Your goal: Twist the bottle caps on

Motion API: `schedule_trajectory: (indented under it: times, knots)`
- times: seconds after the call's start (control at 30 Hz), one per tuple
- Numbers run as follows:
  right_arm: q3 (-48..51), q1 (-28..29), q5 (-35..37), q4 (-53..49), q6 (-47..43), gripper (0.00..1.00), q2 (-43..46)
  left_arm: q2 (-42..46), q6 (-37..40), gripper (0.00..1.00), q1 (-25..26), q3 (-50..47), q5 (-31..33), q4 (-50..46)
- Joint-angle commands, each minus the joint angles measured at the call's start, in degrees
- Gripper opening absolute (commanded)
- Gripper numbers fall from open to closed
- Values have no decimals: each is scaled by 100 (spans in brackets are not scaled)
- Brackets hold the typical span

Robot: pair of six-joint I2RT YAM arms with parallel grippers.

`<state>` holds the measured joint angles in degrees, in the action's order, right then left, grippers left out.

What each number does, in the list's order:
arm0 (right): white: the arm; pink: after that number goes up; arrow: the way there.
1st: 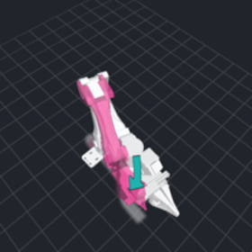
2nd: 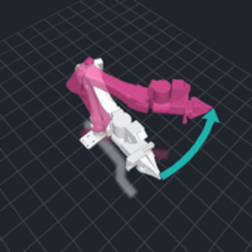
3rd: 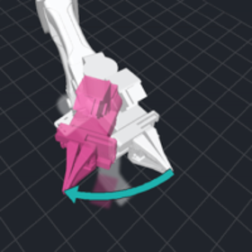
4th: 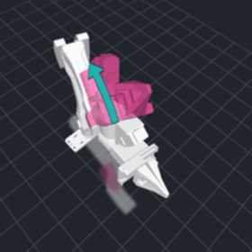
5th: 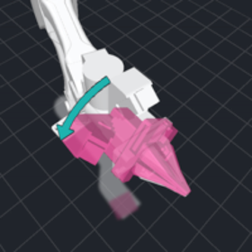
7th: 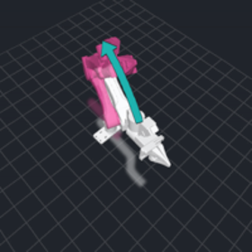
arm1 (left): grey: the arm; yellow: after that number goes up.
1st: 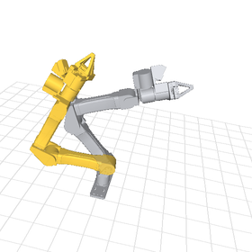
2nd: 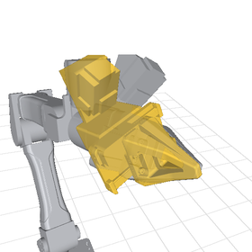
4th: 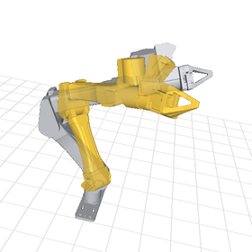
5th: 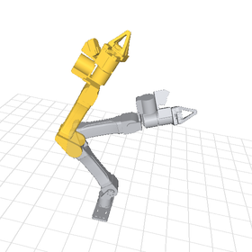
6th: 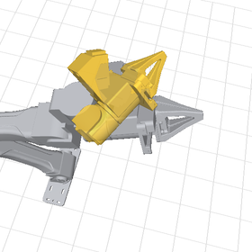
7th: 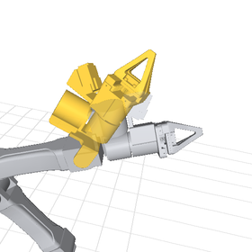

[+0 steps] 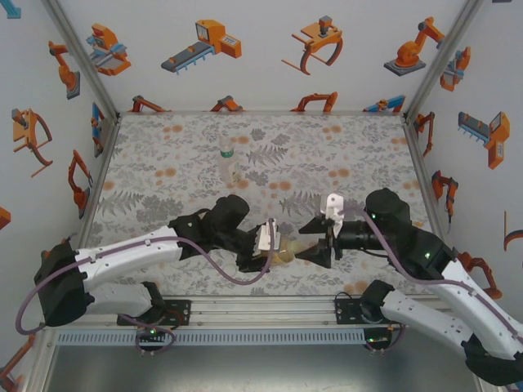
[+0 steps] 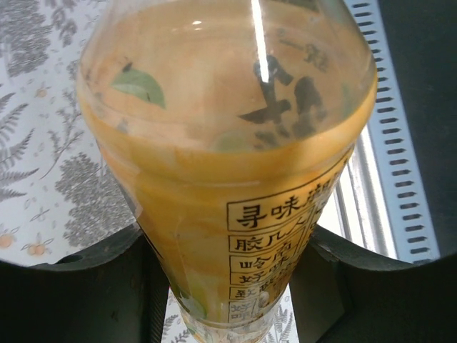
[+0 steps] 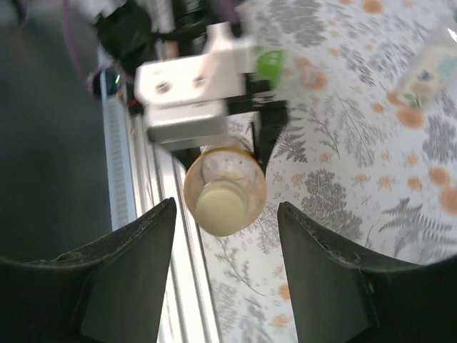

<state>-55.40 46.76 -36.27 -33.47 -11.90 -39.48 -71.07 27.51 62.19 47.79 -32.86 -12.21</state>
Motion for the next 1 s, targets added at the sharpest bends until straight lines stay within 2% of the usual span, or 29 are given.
schedule_trajectory:
  times: [0.0, 0.33, 0.53, 0.97]
  knots:
    - [-248, 26, -996, -690, -1781, 56, -158, -166, 159, 0, 62, 311, -558, -446]
    - [-255, 23, -1024, -837, -2035, 52, -421, -227, 214, 0, 130, 371, -607, -536]
    - [-136, 34, -1016, -669, -2000, 43, -361, -196, 226, 0, 134, 363, -611, -530]
    - [-69, 34, -910, -581, -1975, 44, -423, -149, 198, 0, 135, 349, -638, -508]
